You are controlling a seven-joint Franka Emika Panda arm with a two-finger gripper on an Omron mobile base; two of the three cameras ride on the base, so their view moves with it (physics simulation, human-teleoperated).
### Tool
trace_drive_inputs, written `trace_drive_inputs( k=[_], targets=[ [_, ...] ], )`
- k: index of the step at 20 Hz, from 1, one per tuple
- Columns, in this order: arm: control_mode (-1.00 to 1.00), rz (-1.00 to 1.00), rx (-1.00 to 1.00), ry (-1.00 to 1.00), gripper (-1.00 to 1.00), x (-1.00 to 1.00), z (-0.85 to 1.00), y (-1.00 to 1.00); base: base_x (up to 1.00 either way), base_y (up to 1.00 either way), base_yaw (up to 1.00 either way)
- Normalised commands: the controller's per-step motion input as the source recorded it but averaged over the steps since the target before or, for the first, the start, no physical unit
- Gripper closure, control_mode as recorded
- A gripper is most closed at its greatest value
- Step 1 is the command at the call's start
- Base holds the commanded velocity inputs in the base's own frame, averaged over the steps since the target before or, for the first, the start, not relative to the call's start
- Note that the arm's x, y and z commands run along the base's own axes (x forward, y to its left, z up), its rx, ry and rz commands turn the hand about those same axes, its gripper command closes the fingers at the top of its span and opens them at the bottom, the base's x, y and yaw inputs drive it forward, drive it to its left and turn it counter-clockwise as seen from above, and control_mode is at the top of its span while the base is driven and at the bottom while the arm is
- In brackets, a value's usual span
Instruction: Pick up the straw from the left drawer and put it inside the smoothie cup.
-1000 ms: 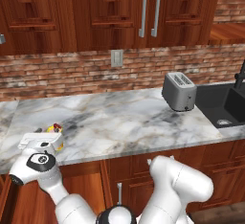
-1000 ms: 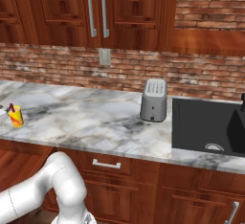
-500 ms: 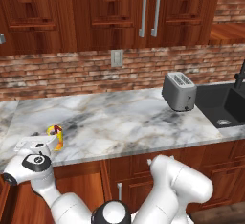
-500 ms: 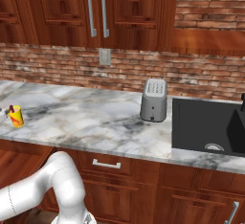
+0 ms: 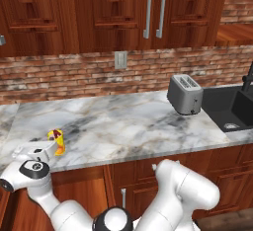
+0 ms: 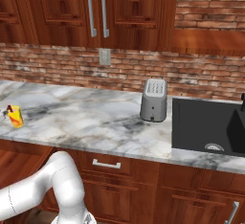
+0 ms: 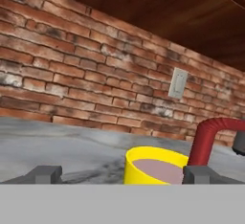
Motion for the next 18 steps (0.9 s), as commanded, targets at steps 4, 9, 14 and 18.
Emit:
trace_drive_inputs(
  k=[4,9,14,18],
  targets=[
    [-1.00,0.00,0.00,-0.06,-1.00,-0.11,0.27,0.00,0.00,0.00,0.00],
    [-1.00,0.00,0.00,-0.12,-1.00,-0.02,0.51,0.00,0.00,0.00,0.00],
    [-1.00,0.00,0.00,-0.12,-1.00,-0.15,0.50,-0.03,0.00,0.00,0.00],
    [-1.00,0.00,0.00,-0.07,-1.00,-0.32,0.62,-0.08,0.00,0.00,0.00]
  ],
)
